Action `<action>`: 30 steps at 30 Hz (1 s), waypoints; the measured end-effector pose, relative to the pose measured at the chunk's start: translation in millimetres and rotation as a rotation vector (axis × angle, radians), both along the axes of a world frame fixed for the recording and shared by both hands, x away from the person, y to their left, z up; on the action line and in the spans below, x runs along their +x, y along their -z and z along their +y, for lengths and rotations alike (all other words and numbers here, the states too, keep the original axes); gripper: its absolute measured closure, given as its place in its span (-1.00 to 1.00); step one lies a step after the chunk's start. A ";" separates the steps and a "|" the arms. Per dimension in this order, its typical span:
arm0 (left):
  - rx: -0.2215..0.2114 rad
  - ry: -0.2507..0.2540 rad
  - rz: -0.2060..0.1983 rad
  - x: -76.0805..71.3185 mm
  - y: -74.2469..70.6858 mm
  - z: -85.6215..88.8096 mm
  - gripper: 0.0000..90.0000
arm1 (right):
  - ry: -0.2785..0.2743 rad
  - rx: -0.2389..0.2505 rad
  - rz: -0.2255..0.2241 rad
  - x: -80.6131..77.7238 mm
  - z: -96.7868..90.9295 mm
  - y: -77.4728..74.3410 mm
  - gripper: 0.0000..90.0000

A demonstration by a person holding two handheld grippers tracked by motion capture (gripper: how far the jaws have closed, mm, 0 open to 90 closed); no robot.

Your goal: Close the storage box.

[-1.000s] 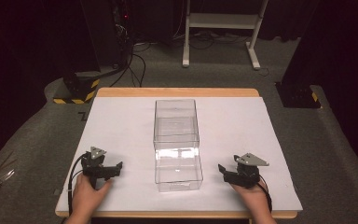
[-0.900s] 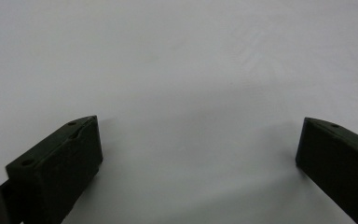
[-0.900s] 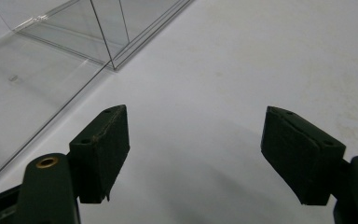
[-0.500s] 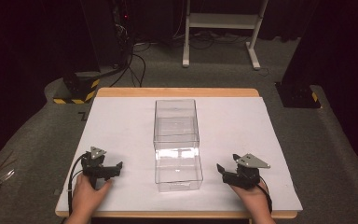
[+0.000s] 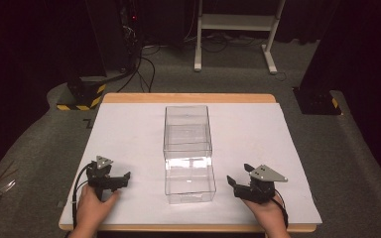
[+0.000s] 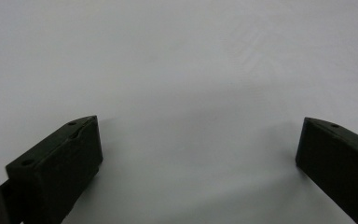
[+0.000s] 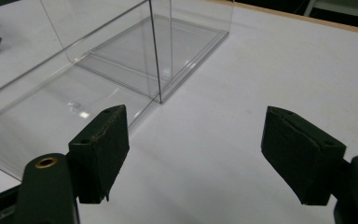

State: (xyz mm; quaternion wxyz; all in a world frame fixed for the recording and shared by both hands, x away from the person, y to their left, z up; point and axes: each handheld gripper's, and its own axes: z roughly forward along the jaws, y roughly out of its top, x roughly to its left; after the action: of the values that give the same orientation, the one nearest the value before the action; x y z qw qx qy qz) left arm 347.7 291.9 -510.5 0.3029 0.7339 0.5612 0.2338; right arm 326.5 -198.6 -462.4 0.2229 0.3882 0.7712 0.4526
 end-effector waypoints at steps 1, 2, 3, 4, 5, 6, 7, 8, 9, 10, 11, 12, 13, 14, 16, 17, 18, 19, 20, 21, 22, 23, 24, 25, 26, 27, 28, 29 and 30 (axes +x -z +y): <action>0.000 0.000 0.000 0.0 0.0 0.0 -0.99 | -0.003 0.001 -0.004 -0.9 0.9 -0.9 -0.48; 0.000 0.000 0.000 0.0 0.0 0.0 -0.99 | -0.007 0.000 -0.007 -1.9 1.6 -2.0 -0.48; 0.000 0.000 0.000 0.0 0.0 0.0 -0.99 | -0.008 0.001 -0.009 -2.6 2.1 -2.6 -0.48; 0.000 0.000 0.000 0.0 0.0 0.0 -0.99 | -0.012 0.006 -0.011 -3.8 3.1 -3.6 -0.48; 0.000 0.000 0.000 0.0 0.0 0.0 -0.99 | -0.015 0.003 -0.015 -4.5 3.7 -4.4 -0.48; 0.000 0.000 0.000 0.0 0.0 0.0 -0.99 | -0.017 0.005 -0.016 -5.3 4.3 -5.2 -0.48; 0.000 0.000 0.000 0.0 0.0 0.0 -0.99 | -0.020 0.007 -0.017 -5.8 4.7 -5.7 -0.48; 0.000 0.000 0.000 0.0 0.0 0.0 -0.99 | -0.024 0.011 -0.017 -6.7 5.3 -6.6 -0.48; -0.001 0.000 0.001 -0.1 0.0 0.0 -0.99 | -0.026 0.009 -0.020 -7.5 6.0 -7.4 -0.48; 0.000 0.000 0.000 0.0 0.0 0.0 -0.99 | -0.028 0.009 -0.022 -8.3 6.6 -8.1 -0.48; 0.000 0.000 0.000 0.0 0.0 0.0 -0.99 | -0.030 0.014 -0.022 -9.0 7.1 -8.6 -0.48; 0.000 0.000 0.000 0.0 0.0 0.0 -0.99 | -0.035 0.016 -0.024 -10.0 7.9 -9.5 -0.48; 0.000 0.000 0.000 0.0 0.0 0.0 -0.99 | -0.039 0.014 -0.029 -11.0 8.7 -10.5 -0.48; 0.000 0.000 0.000 0.0 0.0 0.0 -0.99 | -0.041 0.016 -0.028 -11.7 9.2 -11.1 -0.48; 0.000 0.000 0.000 0.0 0.0 0.0 -0.99 | -0.048 0.021 -0.031 -13.6 10.7 -12.5 -0.48; 0.000 0.000 0.000 0.0 0.0 0.0 -0.99 | -0.050 0.016 -0.036 -14.3 11.3 -13.3 -0.48; 0.000 0.000 0.000 0.0 0.0 0.0 -0.99 | -0.053 0.021 -0.037 -15.2 11.9 -14.0 -0.48; 0.000 0.000 0.000 0.0 0.0 0.0 -0.99 | -0.056 0.023 -0.039 -15.7 12.2 -14.5 -0.48; 0.000 0.000 0.000 0.0 0.0 0.0 -0.99 | -0.059 0.026 -0.041 -16.9 13.0 -15.3 -0.48; 0.000 0.000 0.000 0.0 0.0 -0.1 -0.99 | -0.061 0.023 -0.045 -17.6 13.6 -15.9 -0.48; 0.000 0.000 0.000 0.0 0.0 0.0 -0.99 | -0.063 0.025 -0.046 -18.2 14.0 -16.4 -0.48; 0.000 0.000 0.001 -0.1 0.0 -0.1 -0.99 | -0.067 0.028 -0.048 -19.1 14.4 -17.2 -0.48; 0.000 0.000 0.000 0.0 0.0 0.0 -0.99 | -0.067 0.033 -0.048 -20.0 14.9 -17.9 -0.48; 0.000 0.000 0.000 -0.1 0.0 -0.1 -0.99 | -0.069 0.034 -0.052 -20.5 15.2 -18.5 -0.48; 0.000 0.000 0.000 0.0 0.0 0.0 -0.99 | -0.072 0.040 -0.052 -21.6 15.9 -19.1 -0.48; 0.000 0.000 0.000 0.0 0.0 0.0 -0.99 | -0.076 0.036 -0.057 -22.4 16.6 -19.6 -0.48; 0.000 -0.001 0.000 -0.1 0.0 -0.1 -0.99 | -0.079 0.037 -0.057 -23.3 17.4 -20.0 -0.48; 0.000 0.000 0.000 0.0 0.0 0.0 -0.99 | -0.082 0.037 -0.059 -23.7 17.7 -20.3 -0.48; 0.000 0.000 0.000 0.0 0.0 0.0 -0.99 | -0.084 0.040 -0.061 -24.2 18.1 -20.7 -0.48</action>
State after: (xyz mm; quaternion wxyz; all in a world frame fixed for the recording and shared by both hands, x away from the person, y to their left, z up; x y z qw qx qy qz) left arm 347.7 291.8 -510.5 0.3029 0.7338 0.5613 0.2339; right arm 302.3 -180.5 -441.6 0.2190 0.3459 0.7705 0.4886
